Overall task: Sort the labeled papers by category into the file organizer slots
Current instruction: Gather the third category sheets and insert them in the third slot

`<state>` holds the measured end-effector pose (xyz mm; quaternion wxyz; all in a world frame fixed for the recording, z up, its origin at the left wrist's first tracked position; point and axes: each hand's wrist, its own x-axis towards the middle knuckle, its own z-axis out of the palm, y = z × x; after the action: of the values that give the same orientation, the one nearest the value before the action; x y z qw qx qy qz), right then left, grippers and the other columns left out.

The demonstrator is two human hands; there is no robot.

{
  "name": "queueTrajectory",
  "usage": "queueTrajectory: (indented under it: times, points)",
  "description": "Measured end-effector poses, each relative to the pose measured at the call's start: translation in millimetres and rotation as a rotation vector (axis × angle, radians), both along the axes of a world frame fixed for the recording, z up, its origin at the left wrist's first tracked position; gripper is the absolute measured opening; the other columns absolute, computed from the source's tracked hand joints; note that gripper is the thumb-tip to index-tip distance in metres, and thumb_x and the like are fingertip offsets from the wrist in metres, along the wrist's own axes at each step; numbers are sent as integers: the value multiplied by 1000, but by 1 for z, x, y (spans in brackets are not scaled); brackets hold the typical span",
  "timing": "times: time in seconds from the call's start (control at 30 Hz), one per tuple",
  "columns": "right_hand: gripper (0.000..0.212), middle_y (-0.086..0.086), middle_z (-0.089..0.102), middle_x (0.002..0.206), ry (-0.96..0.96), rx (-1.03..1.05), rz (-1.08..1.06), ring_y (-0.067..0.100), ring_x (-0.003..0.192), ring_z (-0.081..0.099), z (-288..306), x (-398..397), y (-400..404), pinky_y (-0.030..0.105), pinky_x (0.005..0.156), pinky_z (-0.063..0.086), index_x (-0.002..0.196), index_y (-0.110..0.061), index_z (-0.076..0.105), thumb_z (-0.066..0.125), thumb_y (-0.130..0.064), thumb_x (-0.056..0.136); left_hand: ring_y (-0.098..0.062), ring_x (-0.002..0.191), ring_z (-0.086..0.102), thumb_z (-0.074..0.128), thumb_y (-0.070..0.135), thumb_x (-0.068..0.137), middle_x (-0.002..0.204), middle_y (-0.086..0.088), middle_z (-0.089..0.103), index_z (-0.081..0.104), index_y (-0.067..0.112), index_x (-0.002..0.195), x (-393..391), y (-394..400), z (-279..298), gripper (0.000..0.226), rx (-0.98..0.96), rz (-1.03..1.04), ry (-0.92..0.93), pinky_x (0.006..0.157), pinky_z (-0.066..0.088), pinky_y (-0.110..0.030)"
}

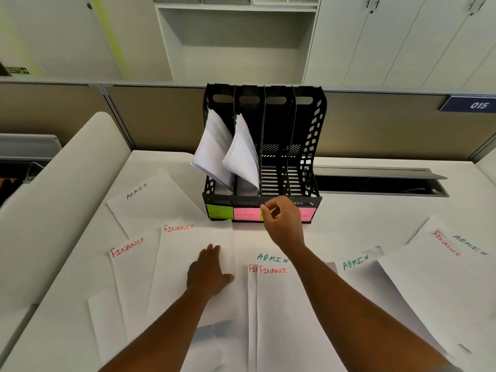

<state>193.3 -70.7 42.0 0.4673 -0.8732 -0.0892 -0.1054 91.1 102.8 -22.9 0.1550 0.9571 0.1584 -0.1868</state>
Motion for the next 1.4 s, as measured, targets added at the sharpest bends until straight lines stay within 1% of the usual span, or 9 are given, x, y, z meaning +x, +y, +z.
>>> queueTrajectory:
  times: [0.17,0.4,0.47,0.57,0.77,0.93,1.13,1.3,1.4]
  points:
    - [11,-6,62,77,177,-126,-71,11,69,60,-30,-36,-30,20,59,44,80,-21,56,65,-23,87,-24,130,47,65,52,82,141,-3,50,43,23,138,-23,15,4,66,-10,272,-288,106,39,-41]
    - [10,7,70,106,563,-258,186,19,103,62,-55,-74,-48,20,69,49,84,-17,61,68,-23,85,-35,135,31,70,57,74,145,-17,33,27,10,142,-55,52,7,93,75,649,-89,105,34,-54]
    - [11,7,68,104,625,-248,238,20,98,63,-56,-82,-44,32,78,54,82,-20,59,69,-24,84,-36,133,32,73,56,72,143,-19,34,27,7,141,-62,55,6,96,43,719,-69,104,35,-53]
    - [15,9,65,98,797,-148,293,20,76,66,-57,-91,-35,31,71,57,88,-16,58,71,-23,84,-38,129,38,78,49,71,139,-21,36,30,4,140,-71,57,6,95,-30,771,-87,99,42,-52]
    - [34,14,66,104,1033,148,211,21,73,69,-55,-105,-17,31,69,61,111,-9,55,72,-20,83,-37,115,56,70,30,85,130,-18,51,45,6,132,-80,57,6,58,-204,752,-167,93,48,-45]
    - [38,11,60,109,1053,217,198,24,79,70,-50,-110,-3,31,66,62,114,-9,51,72,-15,84,-27,91,61,54,30,94,105,-12,69,65,8,106,-85,55,2,27,-197,677,-183,85,50,-38]
    - [35,13,56,115,1028,267,222,30,92,64,-44,-104,2,30,60,61,109,-3,55,70,7,78,-36,113,52,62,41,87,122,-17,57,57,11,119,-90,66,-2,43,-118,909,-292,93,46,-48]
    - [26,17,60,115,1048,241,288,34,96,65,-42,-98,-1,30,64,61,105,-3,60,68,5,81,-39,123,40,81,47,68,132,-23,38,35,4,130,-99,84,-3,89,-20,1060,-108,100,40,-53]
    - [26,14,61,112,1059,238,307,31,96,65,-43,-98,-1,29,65,61,106,-6,60,68,3,83,-41,121,43,86,43,63,132,-25,38,32,0,132,-99,88,-4,98,-89,1105,-101,98,43,-53]
